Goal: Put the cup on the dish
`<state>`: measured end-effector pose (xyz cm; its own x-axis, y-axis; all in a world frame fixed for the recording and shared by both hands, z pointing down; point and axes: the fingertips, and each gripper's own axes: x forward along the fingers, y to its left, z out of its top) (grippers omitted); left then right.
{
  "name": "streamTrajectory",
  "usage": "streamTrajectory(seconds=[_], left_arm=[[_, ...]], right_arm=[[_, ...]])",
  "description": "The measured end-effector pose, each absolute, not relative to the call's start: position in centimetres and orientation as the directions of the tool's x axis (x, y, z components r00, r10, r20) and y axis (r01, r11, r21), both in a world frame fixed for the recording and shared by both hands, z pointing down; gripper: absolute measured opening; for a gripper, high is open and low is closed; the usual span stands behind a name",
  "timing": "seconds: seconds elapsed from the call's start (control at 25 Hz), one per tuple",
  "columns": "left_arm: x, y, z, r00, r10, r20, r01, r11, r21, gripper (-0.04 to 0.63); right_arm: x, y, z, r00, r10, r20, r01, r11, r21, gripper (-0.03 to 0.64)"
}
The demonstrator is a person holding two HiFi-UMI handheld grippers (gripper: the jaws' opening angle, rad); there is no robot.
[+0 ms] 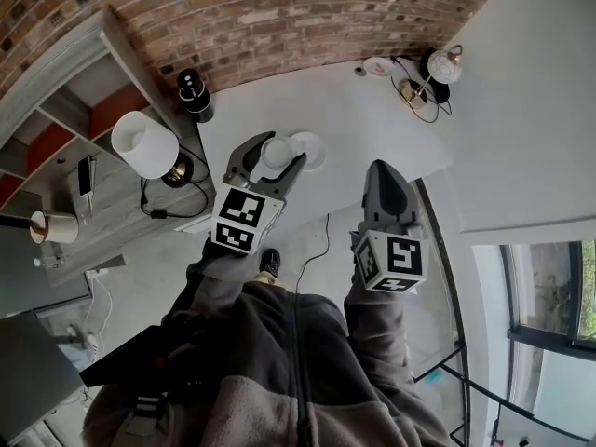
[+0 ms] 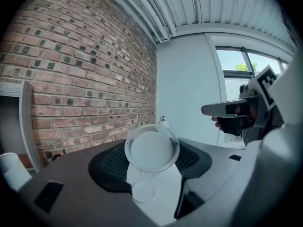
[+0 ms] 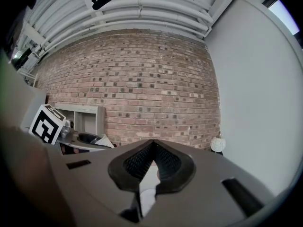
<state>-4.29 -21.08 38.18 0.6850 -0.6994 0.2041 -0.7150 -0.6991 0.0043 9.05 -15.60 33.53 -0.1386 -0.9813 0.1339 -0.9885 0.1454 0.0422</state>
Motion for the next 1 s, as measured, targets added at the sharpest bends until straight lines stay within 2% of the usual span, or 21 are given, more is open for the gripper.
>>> streamTrajectory(seconds=[0.56, 1.0], left_arm=[[-3.6, -24.1, 42.8, 0.699, -0.654, 0.289, -0.699, -0.711, 0.083, 0.268], [-1.5, -26.3, 47.7, 0.661, -0.650, 0.374, -0.719, -0.691, 0.070, 0.268]], right_arm=[[8.6, -19.1, 36.5, -0.135, -0.960, 0.244, -0.987, 0.153, 0.056, 0.002], [11.6, -21.3, 41.1, -0.172, -0.934, 0.314, -0.984, 0.180, -0.004, 0.002]])
